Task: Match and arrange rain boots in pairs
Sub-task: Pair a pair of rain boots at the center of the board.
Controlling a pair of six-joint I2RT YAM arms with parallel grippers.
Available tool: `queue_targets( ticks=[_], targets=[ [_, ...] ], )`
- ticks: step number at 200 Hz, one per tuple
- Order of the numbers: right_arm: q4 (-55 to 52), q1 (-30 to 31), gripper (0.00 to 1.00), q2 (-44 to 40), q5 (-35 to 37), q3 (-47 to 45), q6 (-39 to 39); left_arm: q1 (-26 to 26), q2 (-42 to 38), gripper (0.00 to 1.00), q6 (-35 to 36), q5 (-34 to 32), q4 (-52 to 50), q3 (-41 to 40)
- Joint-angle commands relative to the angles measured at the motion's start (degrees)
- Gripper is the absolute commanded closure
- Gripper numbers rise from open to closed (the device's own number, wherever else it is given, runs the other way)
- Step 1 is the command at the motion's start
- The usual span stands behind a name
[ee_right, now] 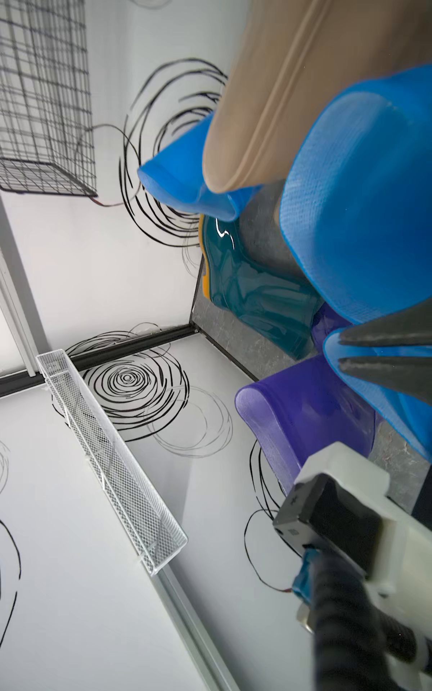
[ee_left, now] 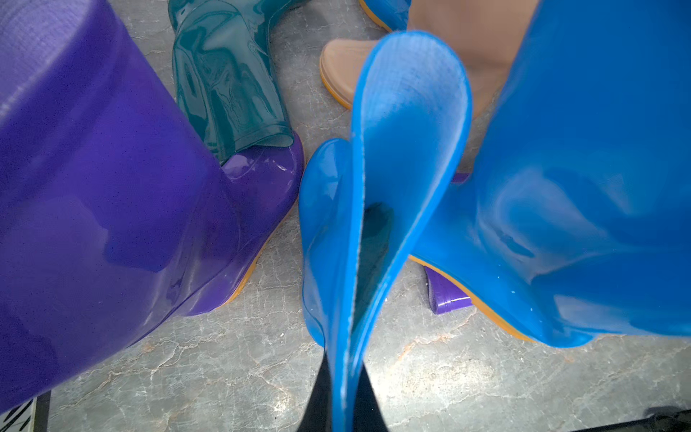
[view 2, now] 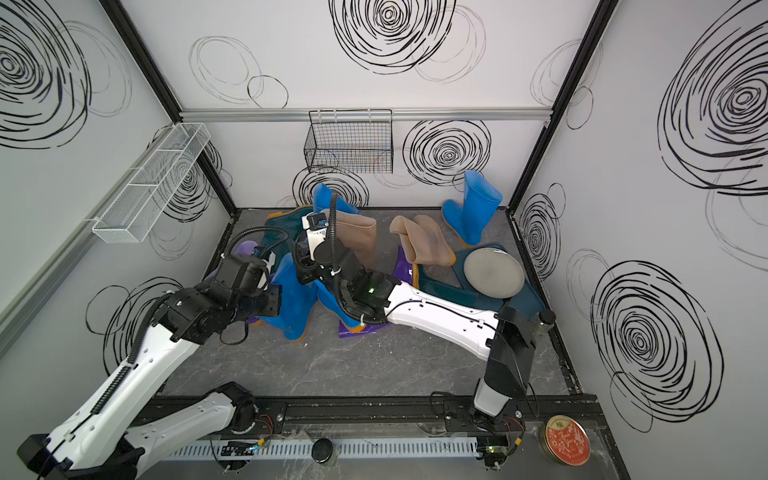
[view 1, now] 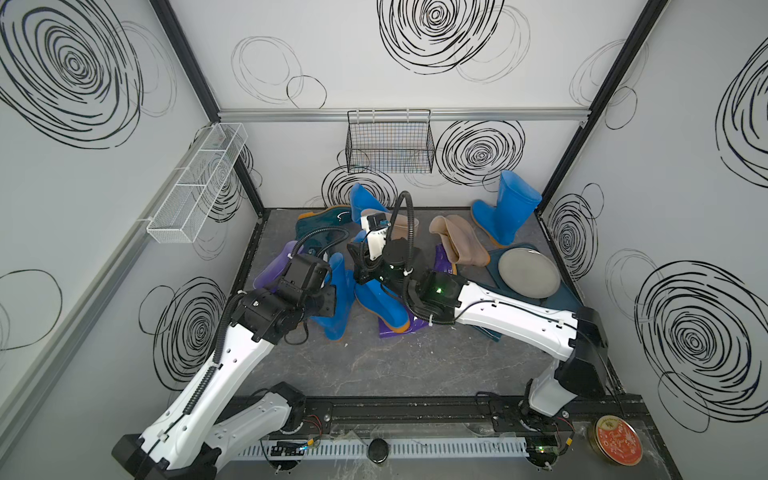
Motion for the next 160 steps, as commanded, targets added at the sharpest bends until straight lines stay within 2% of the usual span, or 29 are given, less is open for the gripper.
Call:
queue_targets(
  ticks=[1, 15, 48, 92, 99, 111, 134, 145, 154, 160],
  targets=[
    [11.0, 0.5, 1.0, 1.1, -1.1, -1.5, 7.2, 0.0, -1.9, 1.0, -1.6, -1.1, 7.0, -0.1],
    [15.2, 0.6, 1.0, 0.7, -2.1, -3.8, 9.8, 0.0, -2.3, 1.0, -1.8, -1.9, 7.3, -0.2],
    [22.1, 1.1, 1.0, -0.7, -4.1, -7.2, 10.0, 2.2, -3.3, 1.0, -1.0, -1.4, 7.4, 0.5],
    [22.1, 0.4, 1.0, 2.1, -12.2, -7.1, 14.2, 4.8, -3.0, 1.0, 0.0, 2.2, 7.7, 0.2],
    [22.1, 0.1, 0.96, 2.2, -13.4, -7.9, 15.3, 4.9, -3.0, 1.0, 0.0, 2.4, 7.6, -0.1],
    [21.8, -0.5, 0.83, 1.7, -14.4, -9.5, 16.8, 5.1, -3.2, 1.0, 0.3, 2.5, 7.2, -0.5],
    [19.8, -1.7, 0.74, -1.0, -14.6, -12.1, 17.5, 5.4, -3.8, 1.0, 0.8, 2.4, 5.9, -0.5],
    [16.7, -2.0, 0.63, -2.0, -13.7, -12.1, 17.5, 5.5, -4.0, 1.0, 0.8, 2.4, 5.4, -0.3],
    [12.8, -2.3, 0.51, -3.0, -12.8, -12.1, 17.6, 5.5, -4.0, 1.0, 0.8, 2.2, 4.9, 0.0],
    [11.1, -2.4, 0.47, -3.4, -12.4, -12.1, 17.7, 5.4, -4.1, 1.0, 0.8, 2.2, 4.6, 0.2]
  ],
)
